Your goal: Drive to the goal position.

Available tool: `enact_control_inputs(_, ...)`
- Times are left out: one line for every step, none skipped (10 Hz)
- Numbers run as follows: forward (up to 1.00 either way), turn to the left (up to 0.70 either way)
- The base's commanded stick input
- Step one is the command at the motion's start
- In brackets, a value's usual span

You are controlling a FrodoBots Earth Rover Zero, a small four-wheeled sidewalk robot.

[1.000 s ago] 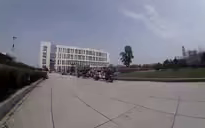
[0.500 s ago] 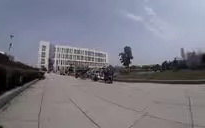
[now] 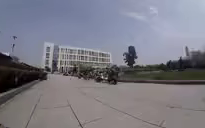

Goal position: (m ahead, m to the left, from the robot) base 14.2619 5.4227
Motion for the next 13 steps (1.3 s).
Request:
enact_control_inputs(0.70, 0.35)
enact_control_inputs(0.70, 0.35)
enact_control_inputs(0.70, 0.35)
enact_control_inputs(0.70, 0.35)
enact_control_inputs(0.70, 0.35)
enact_control_inputs(0.70, 0.35)
enact_control_inputs(0.70, 0.35)
enact_control_inputs(0.70, 0.35)
enact_control_inputs(0.70, 0.35)
enact_control_inputs(0.70, 0.35)
enact_control_inputs(0.70, 0.35)
enact_control_inputs(0.70, 0.19)
enact_control_inputs(0.70, 0.00)
